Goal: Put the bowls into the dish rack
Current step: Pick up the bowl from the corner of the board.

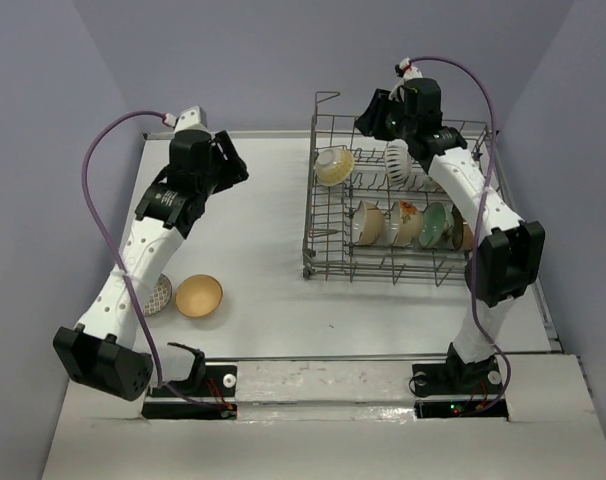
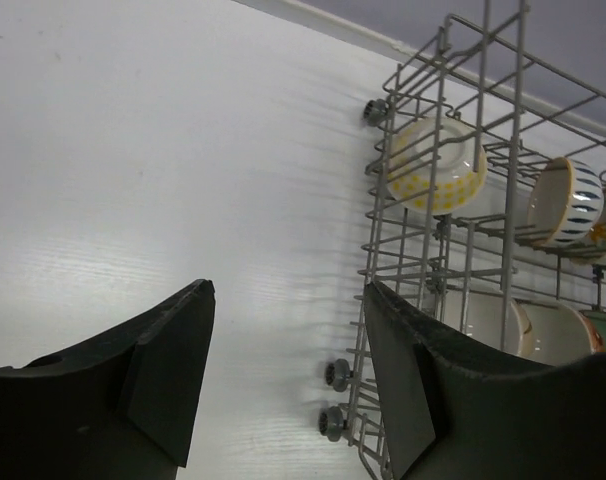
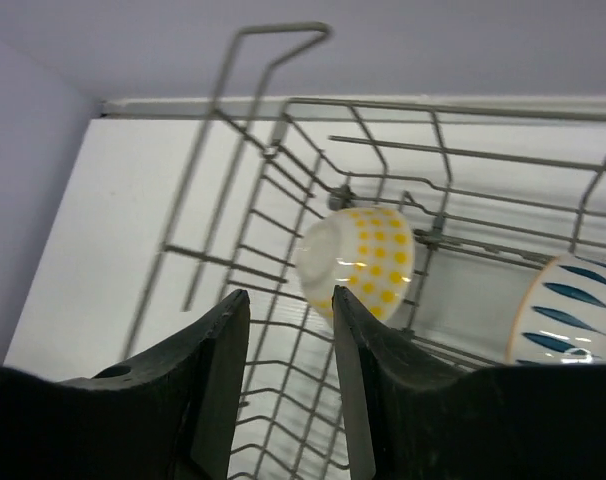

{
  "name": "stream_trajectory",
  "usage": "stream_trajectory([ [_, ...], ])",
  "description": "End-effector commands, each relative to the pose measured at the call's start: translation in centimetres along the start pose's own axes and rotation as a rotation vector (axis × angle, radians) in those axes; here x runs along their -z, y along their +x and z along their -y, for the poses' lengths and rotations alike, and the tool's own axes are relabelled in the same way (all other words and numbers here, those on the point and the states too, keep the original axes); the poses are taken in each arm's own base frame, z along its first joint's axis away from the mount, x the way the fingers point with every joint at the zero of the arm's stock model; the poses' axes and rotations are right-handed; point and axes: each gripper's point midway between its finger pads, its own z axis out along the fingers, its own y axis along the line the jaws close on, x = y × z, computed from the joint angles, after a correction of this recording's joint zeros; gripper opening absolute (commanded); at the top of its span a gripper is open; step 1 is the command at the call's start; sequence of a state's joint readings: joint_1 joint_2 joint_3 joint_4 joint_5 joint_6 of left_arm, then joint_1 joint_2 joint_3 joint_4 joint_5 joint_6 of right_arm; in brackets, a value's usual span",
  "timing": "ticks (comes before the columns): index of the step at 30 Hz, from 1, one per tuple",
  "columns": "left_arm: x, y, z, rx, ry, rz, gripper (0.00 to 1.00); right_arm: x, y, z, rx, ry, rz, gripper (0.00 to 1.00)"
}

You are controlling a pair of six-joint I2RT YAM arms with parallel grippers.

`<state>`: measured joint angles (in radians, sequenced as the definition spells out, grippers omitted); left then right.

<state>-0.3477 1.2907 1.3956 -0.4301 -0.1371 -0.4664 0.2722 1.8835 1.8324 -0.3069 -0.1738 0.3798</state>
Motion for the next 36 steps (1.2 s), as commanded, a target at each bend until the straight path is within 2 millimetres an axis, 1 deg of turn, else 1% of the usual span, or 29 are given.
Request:
stream_trajectory([
  [1, 2.7, -4.1, -2.6, 0.112, -0.027, 0.181, 0.7, 3.9, 0.1, -10.1, 0.158, -0.182, -0.002, 0.46],
  [3, 3.5, -4.7, -3.9, 0.145, -0.049, 0.223, 0.71, 4.2, 1.7, -12.3, 0.207, -0.202, -0.017, 0.46],
  [4, 4.5, -5.2, -5.1, 0.165, -0.073, 0.256, 0.71, 4.4, 3.3, -14.6, 0.228, -0.244, -0.041, 0.46],
  [7, 5.8, -6.0, -6.5, 0.189, -0.099, 0.306, 0.72, 3.9, 6.7, -17.5, 0.264, -0.298, -0.1, 0.47],
  [8, 6.7, -6.5, -7.1, 0.198, -0.111, 0.335, 0.72, 3.7, 8.8, -19.1, 0.291, -0.319, -0.135, 0.46],
  [10, 7.7, -6.9, -7.6, 0.207, -0.12, 0.367, 0.73, 3.6, 10.9, -20.8, 0.313, -0.346, -0.17, 0.47],
  [11, 8.0, -7.1, -7.9, 0.213, -0.129, 0.38, 0.73, 4.0, 12.9, -22.9, 0.341, -0.382, -0.195, 0.47],
  [12, 8.4, -7.2, -8.0, 0.215, -0.129, 0.39, 0.73, 3.5, 14.6, -23.6, 0.363, -0.388, -0.224, 0.47],
  [15, 8.8, -7.5, -8.3, 0.218, -0.135, 0.406, 0.74, 3.1, 18.2, -25.6, 0.413, -0.395, -0.276, 0.47],
  [16, 8.9, -7.6, -8.3, 0.217, -0.133, 0.407, 0.74, 2.8, 20.4, -26.9, 0.433, -0.412, -0.305, 0.47],
  [18, 8.9, -7.7, -8.3, 0.216, -0.13, 0.409, 0.74, 2.6, 22.5, -27.7, 0.459, -0.42, -0.342, 0.47],
  [19, 8.9, -7.8, -8.2, 0.215, -0.127, 0.409, 0.74, 2.5, 24.3, -28.6, 0.471, -0.434, -0.37, 0.47],
  [22, 8.9, -7.9, -8.2, 0.21, -0.122, 0.409, 0.75, 2.8, 26.7, -30.0, 0.483, -0.469, -0.406, 0.49],
  [23, 8.9, -8.1, -8.1, 0.209, -0.12, 0.41, 0.75, 3.3, 27.8, -30.8, 0.492, -0.488, -0.422, 0.5],
  [25, 8.9, -8.3, -8.0, 0.201, -0.117, 0.411, 0.75, 3.3, 29.7, -31.3, 0.506, -0.5, -0.451, 0.52],
  [26, 8.9, -8.4, -8.1, 0.2, -0.118, 0.409, 0.75, 3.8, 30.6, -31.9, 0.517, -0.514, -0.462, 0.52],
  [27, 8.9, -8.5, -8.1, 0.196, -0.116, 0.411, 0.75, 3.5, 31.3, -31.6, 0.522, -0.507, -0.473, 0.54],
  [29, 8.8, -8.7, -8.2, 0.194, -0.12, 0.413, 0.75, 4.0, 32.6, -32.2, 0.529, -0.519, -0.493, 0.54],
  [31, 8.8, -8.7, -8.1, 0.192, -0.115, 0.411, 0.75, 3.9, 33.7, -31.8, 0.529, -0.519, -0.518, 0.54],
  [32, 8.6, -8.7, -8.2, 0.193, -0.115, 0.41, 0.75, 4.2, 34.3, -32.2, 0.529, -0.532, -0.532, 0.54],
  [33, 8.6, -8.7, -8.1, 0.192, -0.111, 0.408, 0.75, 4.2, 34.5, -32.1, 0.528, -0.531, -0.537, 0.54],
  [34, 8.5, -8.7, -8.0, 0.192, -0.109, 0.406, 0.75, 4.3, 35.3, -32.3, 0.535, -0.536, -0.547, 0.55],
  [36, 8.5, -8.7, -8.1, 0.19, -0.107, 0.405, 0.75, 4.2, 35.6, -32.3, 0.534, -0.536, -0.554, 0.55],
])
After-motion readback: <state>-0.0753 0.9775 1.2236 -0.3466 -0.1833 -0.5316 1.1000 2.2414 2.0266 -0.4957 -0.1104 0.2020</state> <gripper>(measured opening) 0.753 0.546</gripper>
